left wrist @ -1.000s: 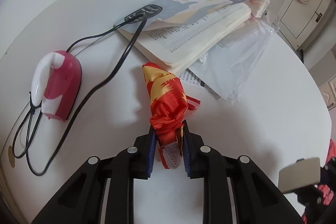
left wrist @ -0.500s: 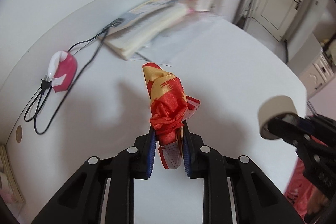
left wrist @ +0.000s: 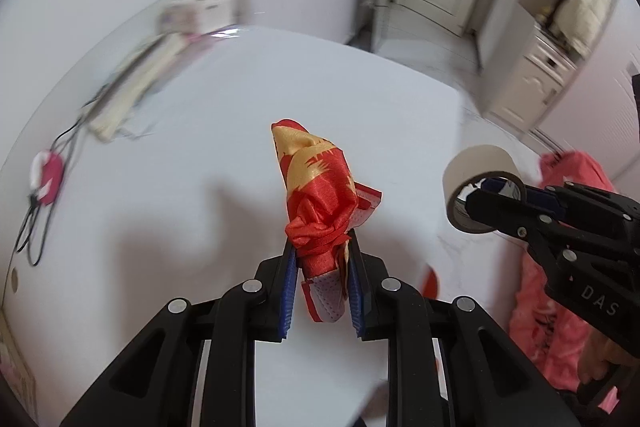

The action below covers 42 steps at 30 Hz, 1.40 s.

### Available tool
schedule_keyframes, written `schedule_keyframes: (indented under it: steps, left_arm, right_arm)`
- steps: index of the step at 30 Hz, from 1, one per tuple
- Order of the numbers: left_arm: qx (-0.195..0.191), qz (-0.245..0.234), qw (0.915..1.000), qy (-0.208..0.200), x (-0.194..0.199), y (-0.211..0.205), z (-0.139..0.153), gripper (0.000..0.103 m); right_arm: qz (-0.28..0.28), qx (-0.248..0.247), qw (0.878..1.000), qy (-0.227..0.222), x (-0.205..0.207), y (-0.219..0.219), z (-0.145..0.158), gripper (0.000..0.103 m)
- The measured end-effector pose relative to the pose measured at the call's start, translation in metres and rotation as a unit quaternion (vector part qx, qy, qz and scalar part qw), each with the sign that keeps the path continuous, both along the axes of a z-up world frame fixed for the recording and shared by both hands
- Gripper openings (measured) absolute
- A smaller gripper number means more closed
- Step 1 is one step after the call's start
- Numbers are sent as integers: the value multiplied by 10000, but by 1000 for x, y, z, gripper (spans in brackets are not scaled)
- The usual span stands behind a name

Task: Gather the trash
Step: 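Carry the wrapper and tape roll in both tools over the orange bucket, then open both tools to drop the wrapper and tape into the bucket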

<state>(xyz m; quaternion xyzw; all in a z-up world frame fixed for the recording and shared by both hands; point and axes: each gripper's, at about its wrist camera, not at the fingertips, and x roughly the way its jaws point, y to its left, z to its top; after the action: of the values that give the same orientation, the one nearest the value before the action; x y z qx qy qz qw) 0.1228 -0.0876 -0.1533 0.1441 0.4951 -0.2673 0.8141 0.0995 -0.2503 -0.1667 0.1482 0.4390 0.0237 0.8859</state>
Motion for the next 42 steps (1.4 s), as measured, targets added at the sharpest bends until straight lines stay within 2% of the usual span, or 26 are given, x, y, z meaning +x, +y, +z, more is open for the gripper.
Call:
schedule_keyframes:
  steps: [3,9,17,24,31,37,39,42]
  left_arm:
    - [0,-387,9992,58,-20,-33,-4,24]
    - [61,-1043,9943,210,-36,-85,-21,24]
    - [306,-1640,9841,611,-51,-133,-65,24]
    - [526,-1821,9758,1088,-58,-160,-115,24]
    - [873,-1867,9673,1477,-57,-178,-165,25]
    - [1065,-1863,9646,1533,-49,-188,-186,29]
    - [1137,-1865,9639,1520,-48,-190,-189,39]
    - [1131,-1849,9647,1498,-47,-192,-189,39]
  right_arm:
    - [-306,16,9995,50,-26,-26,-3,20]
    - [-943,80,9953,197,-74,-77,-16,20]
    - [-1688,266,9836,583,-112,-125,-61,20]
    - [-2024,416,9725,1073,-127,-147,-124,20]
    - [-2132,506,9649,1449,-115,-155,-182,21]
    - [-2177,483,9618,1588,-101,-159,-209,23]
    - [-2199,480,9606,1633,-98,-160,-214,27]
    - [-2215,467,9604,1622,-99,-162,-214,27]
